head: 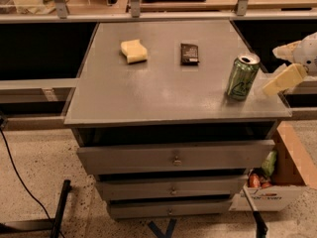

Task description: Knock green can over

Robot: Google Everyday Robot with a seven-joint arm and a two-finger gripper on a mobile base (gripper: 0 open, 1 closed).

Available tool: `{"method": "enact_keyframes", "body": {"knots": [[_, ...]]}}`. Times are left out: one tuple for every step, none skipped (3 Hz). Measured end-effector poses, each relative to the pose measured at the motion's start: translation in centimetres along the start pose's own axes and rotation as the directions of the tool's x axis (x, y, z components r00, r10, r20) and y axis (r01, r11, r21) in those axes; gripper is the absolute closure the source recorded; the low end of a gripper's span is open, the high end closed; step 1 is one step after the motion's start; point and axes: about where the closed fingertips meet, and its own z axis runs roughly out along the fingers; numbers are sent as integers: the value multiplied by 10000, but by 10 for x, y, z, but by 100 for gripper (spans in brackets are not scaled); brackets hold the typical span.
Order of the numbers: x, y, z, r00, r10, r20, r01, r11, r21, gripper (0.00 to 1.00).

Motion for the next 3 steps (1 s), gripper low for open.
{"method": "enact_keyframes", "body": {"knots": [[9,0,9,9988,219,434,-200,9989,-432,0],[16,2,19,9949,465,900,-397,9963,-757,0],[15,4,23,9862,523,1569,-408,9963,-758,0]]}}
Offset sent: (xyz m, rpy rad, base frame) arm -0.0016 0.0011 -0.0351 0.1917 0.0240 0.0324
